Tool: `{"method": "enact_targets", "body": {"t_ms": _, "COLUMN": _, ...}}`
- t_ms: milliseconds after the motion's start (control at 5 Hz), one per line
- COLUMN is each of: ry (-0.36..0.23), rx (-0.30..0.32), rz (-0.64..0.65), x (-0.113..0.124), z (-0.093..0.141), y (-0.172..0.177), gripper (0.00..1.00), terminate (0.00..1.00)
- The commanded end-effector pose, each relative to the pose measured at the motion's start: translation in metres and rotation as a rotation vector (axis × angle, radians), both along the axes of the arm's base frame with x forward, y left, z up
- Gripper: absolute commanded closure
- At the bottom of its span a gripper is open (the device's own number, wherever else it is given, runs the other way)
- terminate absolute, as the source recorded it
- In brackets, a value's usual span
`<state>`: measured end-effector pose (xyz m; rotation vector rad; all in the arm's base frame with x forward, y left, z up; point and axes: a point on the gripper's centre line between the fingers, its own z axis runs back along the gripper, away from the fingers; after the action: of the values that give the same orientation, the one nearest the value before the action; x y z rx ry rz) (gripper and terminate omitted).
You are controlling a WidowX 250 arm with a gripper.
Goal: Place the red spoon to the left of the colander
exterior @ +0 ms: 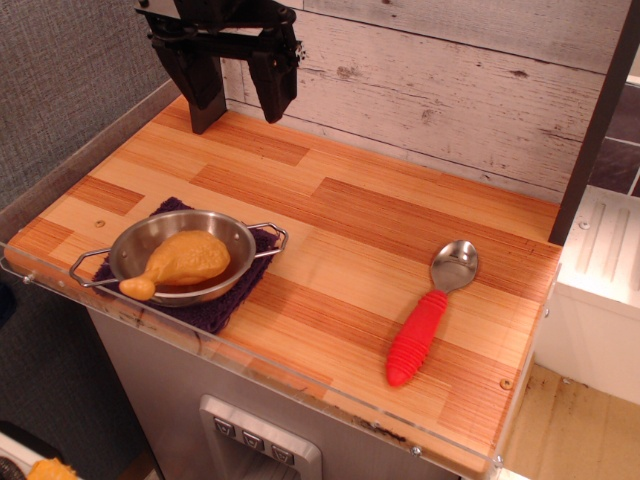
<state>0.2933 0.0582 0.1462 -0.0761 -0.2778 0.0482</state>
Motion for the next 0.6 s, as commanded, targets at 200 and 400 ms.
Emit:
{"method": "enact_targets", "body": {"t_ms": 200, "ry": -0.017, "rx": 0.028, "rz": -0.042, "x": 0.002, "z": -0.01, "y": -0.041, "gripper": 0.0, "terminate": 0.0}}
{"method": "enact_targets", "body": {"t_ms": 400, "ry": 0.002, "rx": 0.035, "rz": -0.112, "x": 0.003, "z": -0.022, "y": -0.089, "gripper": 0.0, "terminate": 0.0}}
